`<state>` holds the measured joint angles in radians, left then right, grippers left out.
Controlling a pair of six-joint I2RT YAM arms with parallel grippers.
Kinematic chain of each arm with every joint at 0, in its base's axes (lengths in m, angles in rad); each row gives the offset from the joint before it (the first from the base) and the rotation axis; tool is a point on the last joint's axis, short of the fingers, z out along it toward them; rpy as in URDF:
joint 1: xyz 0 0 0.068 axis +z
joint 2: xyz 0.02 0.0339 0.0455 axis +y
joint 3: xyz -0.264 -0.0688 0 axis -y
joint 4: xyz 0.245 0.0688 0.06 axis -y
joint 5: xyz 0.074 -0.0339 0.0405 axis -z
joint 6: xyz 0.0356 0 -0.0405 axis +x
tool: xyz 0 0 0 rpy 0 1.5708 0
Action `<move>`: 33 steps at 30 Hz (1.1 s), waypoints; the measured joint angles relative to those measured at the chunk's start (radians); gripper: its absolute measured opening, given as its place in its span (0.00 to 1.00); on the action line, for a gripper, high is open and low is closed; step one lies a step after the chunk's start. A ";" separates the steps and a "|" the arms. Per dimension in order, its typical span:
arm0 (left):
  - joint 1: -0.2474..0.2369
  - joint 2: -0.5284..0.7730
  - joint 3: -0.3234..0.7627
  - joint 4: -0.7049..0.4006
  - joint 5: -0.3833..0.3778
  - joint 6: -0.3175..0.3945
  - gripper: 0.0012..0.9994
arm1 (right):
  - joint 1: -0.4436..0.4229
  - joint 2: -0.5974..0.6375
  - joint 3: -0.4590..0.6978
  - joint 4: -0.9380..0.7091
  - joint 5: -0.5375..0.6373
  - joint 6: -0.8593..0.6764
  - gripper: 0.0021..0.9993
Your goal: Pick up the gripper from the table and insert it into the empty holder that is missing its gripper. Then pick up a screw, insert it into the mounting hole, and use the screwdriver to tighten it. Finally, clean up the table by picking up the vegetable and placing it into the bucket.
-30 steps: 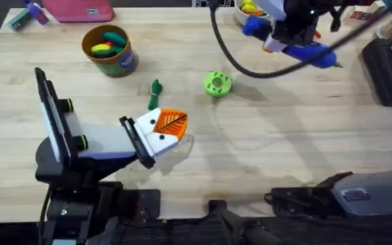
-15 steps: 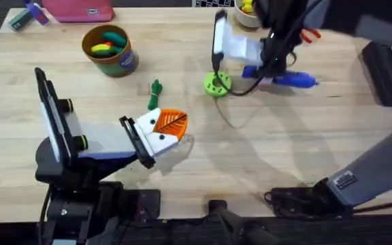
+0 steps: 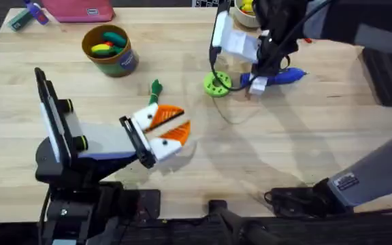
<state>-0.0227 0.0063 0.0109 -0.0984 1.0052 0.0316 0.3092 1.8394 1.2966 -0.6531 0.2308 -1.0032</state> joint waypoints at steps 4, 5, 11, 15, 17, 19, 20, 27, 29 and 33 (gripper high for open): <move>0.000 0.000 0.000 0.000 0.000 -0.003 0.93 | 0.000 -0.115 -0.002 0.003 -0.030 0.091 0.99; 0.000 0.000 0.000 0.000 0.000 -0.002 0.97 | 0.000 -0.160 -0.002 0.003 -0.043 0.113 0.99; 0.000 0.000 0.000 0.000 0.000 -0.002 0.99 | 0.000 -0.417 -0.002 0.008 -0.108 0.242 0.99; 0.000 0.000 -0.002 0.024 -0.014 -0.031 0.99 | 0.000 -0.512 -0.002 0.005 -0.164 0.343 0.99; 0.001 0.000 -0.002 0.023 -0.049 -0.070 0.99 | 0.000 -0.542 -0.002 -0.004 -0.182 0.425 0.99; 0.009 0.000 0.006 -0.002 -0.089 -0.093 0.99 | 0.001 -0.568 -0.002 -0.012 -0.195 0.535 0.99; 0.012 0.000 0.026 -0.038 -0.114 -0.093 0.99 | 0.001 -0.582 -0.002 -0.021 -0.200 0.585 0.99; 0.017 0.129 0.313 -0.420 -0.354 -0.014 0.99 | 0.001 -0.690 -0.007 -0.134 -0.218 0.911 0.99; 0.017 0.218 0.423 -0.496 -0.419 0.001 0.99 | 0.001 -0.722 -0.034 -0.130 -0.221 0.963 0.99; 0.017 0.418 0.606 -0.619 -0.522 0.018 0.99 | -0.001 -0.798 -0.157 -0.082 -0.225 1.058 0.99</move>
<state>-0.0059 0.4244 0.6170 -0.7177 0.4831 0.0493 0.3080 1.0418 1.1392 -0.7346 0.0063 0.0549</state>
